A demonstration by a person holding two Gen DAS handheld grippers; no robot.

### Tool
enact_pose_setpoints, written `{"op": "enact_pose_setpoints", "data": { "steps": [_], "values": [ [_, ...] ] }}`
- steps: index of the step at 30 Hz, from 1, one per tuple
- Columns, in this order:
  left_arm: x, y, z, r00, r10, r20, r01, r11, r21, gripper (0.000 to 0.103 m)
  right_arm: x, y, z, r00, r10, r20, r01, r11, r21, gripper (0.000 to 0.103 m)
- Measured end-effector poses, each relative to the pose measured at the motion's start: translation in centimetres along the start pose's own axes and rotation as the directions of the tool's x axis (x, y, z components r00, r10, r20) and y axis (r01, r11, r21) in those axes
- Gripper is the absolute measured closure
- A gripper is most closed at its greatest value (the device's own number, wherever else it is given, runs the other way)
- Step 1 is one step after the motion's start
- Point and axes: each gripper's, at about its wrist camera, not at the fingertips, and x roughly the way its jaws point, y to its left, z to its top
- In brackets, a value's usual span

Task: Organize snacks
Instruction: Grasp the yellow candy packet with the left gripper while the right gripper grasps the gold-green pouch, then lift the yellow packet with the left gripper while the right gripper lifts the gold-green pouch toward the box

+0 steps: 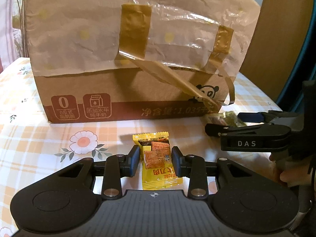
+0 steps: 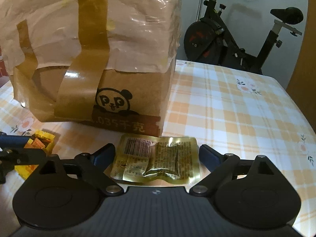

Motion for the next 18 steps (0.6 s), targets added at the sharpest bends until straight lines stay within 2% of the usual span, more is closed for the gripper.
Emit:
{"op": "enact_pose_setpoints", "data": {
  "steps": [5, 6, 7, 8, 18],
  "values": [
    [-1.3, 0.3, 0.2, 1.000, -0.009, 0.019, 0.009, 1.000, 0.000, 0.066, -0.7, -0.3, -0.2, 0.999, 0.038, 0.034, -0.039, 0.999, 0.014, 0.018],
    [-1.1, 0.4, 0.3, 1.000, -0.008, 0.019, 0.008, 1.000, -0.002, 0.066, -1.0, -0.4, -0.3, 0.998, 0.044, 0.047, -0.044, 0.999, 0.017, 0.023],
    [-1.1, 0.5, 0.3, 1.000, -0.007, 0.018, 0.007, 1.000, -0.005, 0.066, -0.9, -0.4, -0.4, 0.998, 0.039, 0.042, -0.039, 0.999, 0.018, 0.041],
    [-1.1, 0.6, 0.3, 1.000, -0.006, 0.018, 0.006, 1.000, -0.009, 0.066, -1.1, -0.4, -0.4, 0.998, 0.038, 0.050, -0.038, 0.999, 0.014, 0.044],
    [-1.6, 1.2, 0.4, 1.000, 0.002, 0.027, -0.002, 1.000, -0.021, 0.066, -1.4, -0.1, -0.6, 0.993, 0.098, 0.067, -0.097, 0.995, -0.008, 0.053]
  ]
}}
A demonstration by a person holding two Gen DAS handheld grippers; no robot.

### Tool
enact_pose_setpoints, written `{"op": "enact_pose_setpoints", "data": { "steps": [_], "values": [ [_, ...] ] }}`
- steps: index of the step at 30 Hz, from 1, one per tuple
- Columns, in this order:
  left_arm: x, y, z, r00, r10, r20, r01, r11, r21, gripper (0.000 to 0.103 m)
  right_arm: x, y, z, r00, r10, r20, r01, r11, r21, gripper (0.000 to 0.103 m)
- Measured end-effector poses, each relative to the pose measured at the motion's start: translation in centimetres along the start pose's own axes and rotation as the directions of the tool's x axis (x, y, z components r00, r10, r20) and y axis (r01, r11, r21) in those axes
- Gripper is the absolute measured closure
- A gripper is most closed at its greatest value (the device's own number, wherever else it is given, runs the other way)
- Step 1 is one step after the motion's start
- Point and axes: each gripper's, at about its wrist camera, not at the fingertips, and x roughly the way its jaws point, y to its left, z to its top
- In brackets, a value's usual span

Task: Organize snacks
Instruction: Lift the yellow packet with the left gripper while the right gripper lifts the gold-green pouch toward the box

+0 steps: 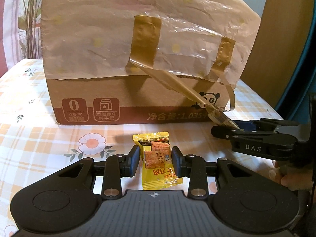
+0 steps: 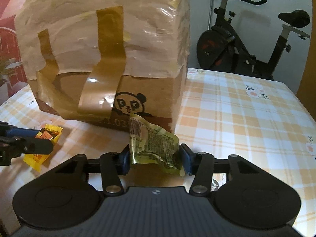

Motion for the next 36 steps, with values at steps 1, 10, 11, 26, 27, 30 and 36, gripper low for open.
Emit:
{"op": "enact_pose_setpoints", "data": {
  "steps": [1, 10, 11, 26, 27, 30, 36],
  "values": [
    [0.0, 0.0, 0.0, 1.000, 0.001, -0.001, -0.001, 1.000, -0.001, 0.066, -0.1, 0.0, 0.0, 1.000, 0.003, 0.006, -0.003, 1.000, -0.002, 0.053],
    [-0.5, 0.2, -0.1, 1.000, 0.008, 0.004, -0.008, 1.000, -0.007, 0.066, -0.5, 0.1, -0.3, 1.000, 0.019, 0.023, -0.019, 1.000, -0.011, 0.053],
    [-0.5, 0.3, -0.1, 1.000, 0.008, 0.004, -0.008, 1.000, -0.010, 0.066, -0.4, 0.2, -0.3, 1.000, 0.019, 0.023, -0.019, 1.000, -0.017, 0.053],
    [-1.8, 0.8, 0.4, 1.000, 0.010, 0.006, -0.010, 1.000, -0.016, 0.066, -0.6, 1.8, -0.6, 0.998, 0.057, -0.025, -0.059, 0.993, -0.105, 0.053],
    [-2.2, 1.0, 0.5, 1.000, 0.013, 0.005, -0.013, 1.000, -0.022, 0.066, -0.9, 2.2, -0.7, 0.997, 0.064, -0.031, -0.067, 0.991, -0.117, 0.053],
    [-3.5, 2.1, 0.8, 1.000, 0.019, 0.013, -0.019, 0.998, -0.059, 0.066, -1.9, 3.2, -1.1, 0.996, 0.084, -0.030, -0.088, 0.986, -0.144, 0.053],
    [-6.8, 2.5, 2.8, 0.997, 0.042, 0.070, -0.039, 0.998, -0.038, 0.066, -4.4, 4.5, -0.3, 0.988, 0.157, 0.002, -0.156, 0.980, -0.122, 0.053]
  ]
}}
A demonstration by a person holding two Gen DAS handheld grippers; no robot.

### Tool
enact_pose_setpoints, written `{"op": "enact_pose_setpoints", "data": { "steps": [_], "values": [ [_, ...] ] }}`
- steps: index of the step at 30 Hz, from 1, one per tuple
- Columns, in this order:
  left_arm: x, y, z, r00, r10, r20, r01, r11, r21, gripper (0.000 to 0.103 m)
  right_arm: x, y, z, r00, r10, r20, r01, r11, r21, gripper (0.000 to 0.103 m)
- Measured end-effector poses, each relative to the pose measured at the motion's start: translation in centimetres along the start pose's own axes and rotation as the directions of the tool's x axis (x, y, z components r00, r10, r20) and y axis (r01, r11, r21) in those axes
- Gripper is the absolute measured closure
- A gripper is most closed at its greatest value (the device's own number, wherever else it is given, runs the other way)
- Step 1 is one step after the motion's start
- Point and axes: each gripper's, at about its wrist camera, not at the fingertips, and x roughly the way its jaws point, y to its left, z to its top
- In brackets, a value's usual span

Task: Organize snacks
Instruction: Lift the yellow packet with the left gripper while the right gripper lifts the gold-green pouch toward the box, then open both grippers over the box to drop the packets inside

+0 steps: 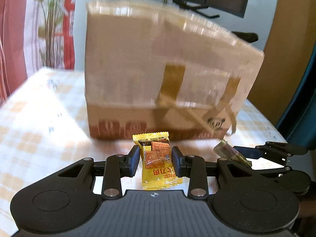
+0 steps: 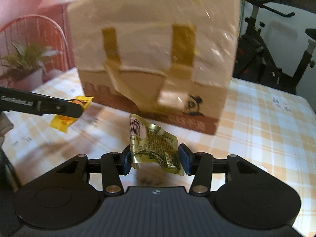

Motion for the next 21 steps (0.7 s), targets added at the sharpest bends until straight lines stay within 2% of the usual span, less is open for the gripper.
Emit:
{"op": "enact_pose_setpoints", "data": {
  "steps": [7, 13, 17, 21],
  "values": [
    [-4.5, -0.2, 5.2, 0.989, -0.036, 0.142, 0.031, 0.999, 0.040, 0.066, -3.0, 1.5, 5.0, 0.990, 0.094, 0.108, -0.091, 0.995, -0.028, 0.053],
    [-5.9, -0.9, 10.5, 0.967, -0.046, 0.249, 0.029, 0.997, 0.069, 0.066, -5.5, 1.5, 10.9, 0.960, 0.143, 0.241, -0.133, 0.990, -0.056, 0.053],
    [-5.1, -1.5, 14.4, 0.956, -0.062, 0.285, 0.047, 0.997, 0.059, 0.066, -5.6, 0.1, 14.8, 0.947, 0.114, 0.300, -0.098, 0.993, -0.068, 0.053],
    [-2.1, -1.5, 17.8, 0.959, -0.056, 0.278, 0.041, 0.997, 0.061, 0.066, -2.9, -1.8, 18.5, 0.955, 0.037, 0.294, -0.017, 0.997, -0.070, 0.053]
  ]
}}
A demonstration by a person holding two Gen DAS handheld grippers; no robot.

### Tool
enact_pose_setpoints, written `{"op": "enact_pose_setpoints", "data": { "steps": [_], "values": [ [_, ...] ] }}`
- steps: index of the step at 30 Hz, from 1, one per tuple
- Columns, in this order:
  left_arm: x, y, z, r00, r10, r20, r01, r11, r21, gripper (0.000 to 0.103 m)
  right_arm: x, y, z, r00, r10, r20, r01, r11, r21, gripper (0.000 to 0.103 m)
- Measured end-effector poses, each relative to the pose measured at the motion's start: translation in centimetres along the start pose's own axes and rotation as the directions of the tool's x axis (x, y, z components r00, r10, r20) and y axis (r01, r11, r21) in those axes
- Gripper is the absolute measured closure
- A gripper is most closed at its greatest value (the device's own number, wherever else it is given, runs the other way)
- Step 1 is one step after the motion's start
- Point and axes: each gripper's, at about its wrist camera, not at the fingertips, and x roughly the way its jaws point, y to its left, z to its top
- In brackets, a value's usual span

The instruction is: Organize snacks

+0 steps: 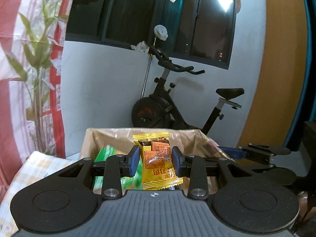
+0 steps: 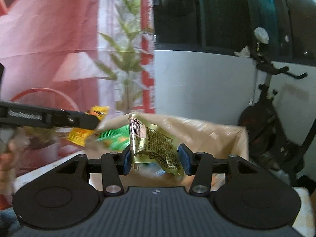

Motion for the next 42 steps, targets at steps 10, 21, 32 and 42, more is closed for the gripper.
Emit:
{"op": "enact_pose_setpoints", "data": {
  "steps": [10, 21, 32, 42],
  "values": [
    [8.0, 1.1, 1.8, 0.992, 0.074, -0.103, -0.071, 0.997, 0.025, 0.066, 7.3, -4.6, 0.7, 0.983, -0.119, -0.141, 0.126, 0.991, 0.039, 0.053],
    [6.0, 1.3, 1.0, 0.992, 0.069, -0.108, -0.066, 0.997, 0.031, 0.030, 6.7, -4.3, 0.7, 0.976, -0.137, -0.166, 0.147, 0.988, 0.045, 0.031],
    [-1.4, 0.4, 2.0, 0.991, 0.134, -0.025, -0.132, 0.989, 0.072, 0.009, 2.4, -1.7, 1.7, 0.978, -0.141, -0.153, 0.156, 0.984, 0.086, 0.011],
    [-8.6, -1.0, 1.5, 0.985, 0.169, 0.035, -0.171, 0.984, 0.047, 0.007, -4.7, 0.9, 2.7, 0.986, -0.152, -0.071, 0.162, 0.973, 0.164, 0.004]
  ]
}}
